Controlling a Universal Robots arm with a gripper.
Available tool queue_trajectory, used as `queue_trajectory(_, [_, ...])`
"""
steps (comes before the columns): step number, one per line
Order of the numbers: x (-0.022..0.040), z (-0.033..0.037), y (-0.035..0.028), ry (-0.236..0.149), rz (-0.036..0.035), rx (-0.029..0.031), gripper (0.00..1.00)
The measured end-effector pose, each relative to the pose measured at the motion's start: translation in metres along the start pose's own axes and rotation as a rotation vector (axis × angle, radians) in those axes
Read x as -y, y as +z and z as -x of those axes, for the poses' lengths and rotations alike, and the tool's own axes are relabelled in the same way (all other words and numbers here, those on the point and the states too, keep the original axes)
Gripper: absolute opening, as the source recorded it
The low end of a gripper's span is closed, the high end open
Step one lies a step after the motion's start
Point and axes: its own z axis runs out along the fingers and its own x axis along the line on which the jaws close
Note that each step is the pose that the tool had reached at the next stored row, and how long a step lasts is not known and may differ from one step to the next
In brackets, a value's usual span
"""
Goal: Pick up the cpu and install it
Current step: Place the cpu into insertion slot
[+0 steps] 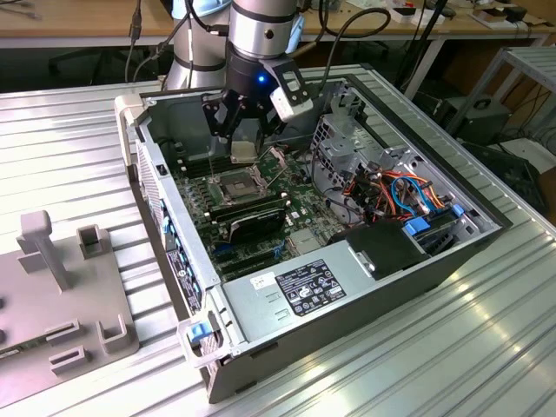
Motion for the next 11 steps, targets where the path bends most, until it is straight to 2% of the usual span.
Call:
queue_trajectory(7, [0.0000,0.0000,0.0000,0.006,-0.0001,0.0000,0.55])
queue_trajectory(11, [0.0000,0.0000,0.0003,0.062,-0.0012,-0.0004,0.55])
